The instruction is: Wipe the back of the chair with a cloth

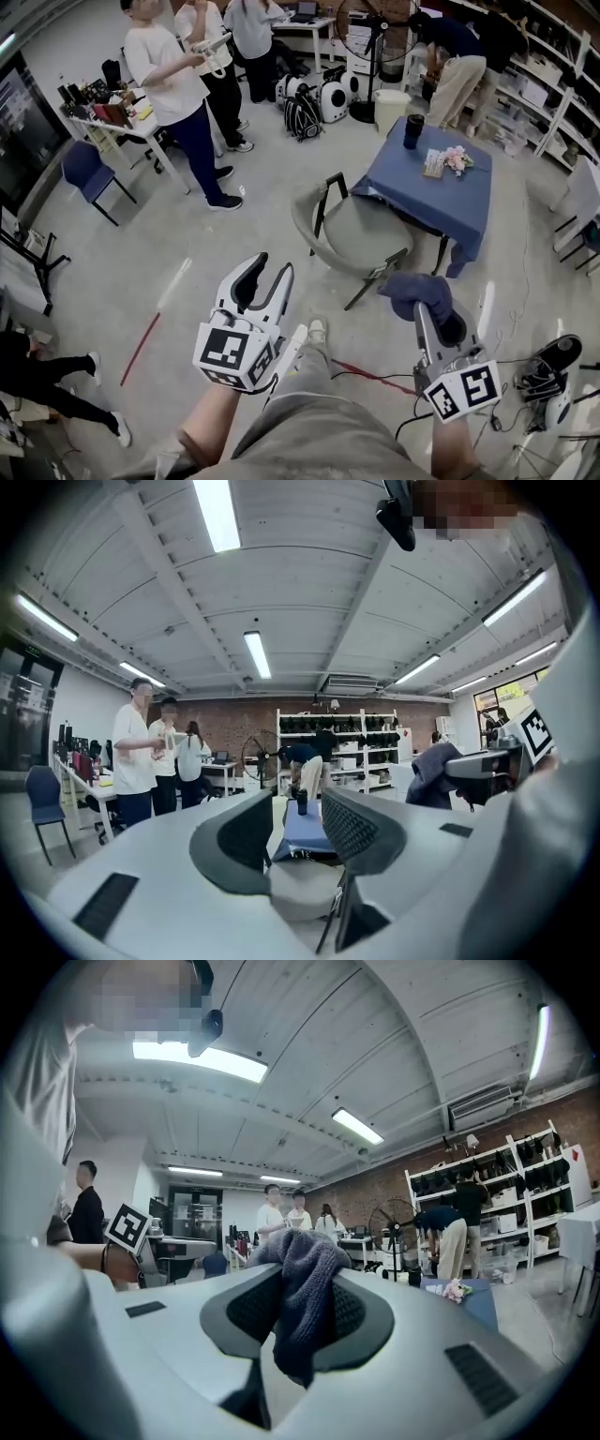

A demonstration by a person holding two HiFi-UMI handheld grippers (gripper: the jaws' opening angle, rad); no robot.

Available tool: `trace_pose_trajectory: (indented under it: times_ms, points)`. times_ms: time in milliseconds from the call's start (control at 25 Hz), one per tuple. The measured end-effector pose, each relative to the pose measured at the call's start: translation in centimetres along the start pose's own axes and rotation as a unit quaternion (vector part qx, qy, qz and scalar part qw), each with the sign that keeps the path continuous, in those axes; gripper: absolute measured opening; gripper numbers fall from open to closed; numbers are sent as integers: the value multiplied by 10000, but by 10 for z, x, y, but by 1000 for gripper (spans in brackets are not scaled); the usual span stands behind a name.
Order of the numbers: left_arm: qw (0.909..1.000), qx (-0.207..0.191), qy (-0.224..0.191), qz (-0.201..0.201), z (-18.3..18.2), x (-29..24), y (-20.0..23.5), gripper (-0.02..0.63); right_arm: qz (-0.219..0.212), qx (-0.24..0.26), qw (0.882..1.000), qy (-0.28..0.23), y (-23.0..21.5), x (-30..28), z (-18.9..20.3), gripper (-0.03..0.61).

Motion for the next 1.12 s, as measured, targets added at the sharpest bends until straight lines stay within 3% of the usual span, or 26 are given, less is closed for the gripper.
trace_pose_trajectory:
  times_ms: [360, 560, 800, 1120]
  points:
    - [9979, 361, 522, 94, 22, -83, 81, 181, 103, -69, 9992, 370, -14, -113, 6, 97]
    - [9927, 787, 913, 102, 49, -140, 143, 181, 187, 36, 9975, 688, -21, -196, 18, 97]
    - [9795, 1368, 1473, 133, 97, -195, 213, 186, 13, 145, 9930, 1171, -19, -298, 42, 97]
    - [9496, 2405, 2006, 156, 158, -240, 260, 189, -268, 126, 9839, 1764, -8, -405, 87, 98]
Point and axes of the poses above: the fingertips, and each gripper's own axes: x backward along the fingers, y to its left, z out of its underside, the point moved 9 cm from there along x, backward along the fingers, and after that the axes turned 13 degrees about z, right-handed, at the moved point
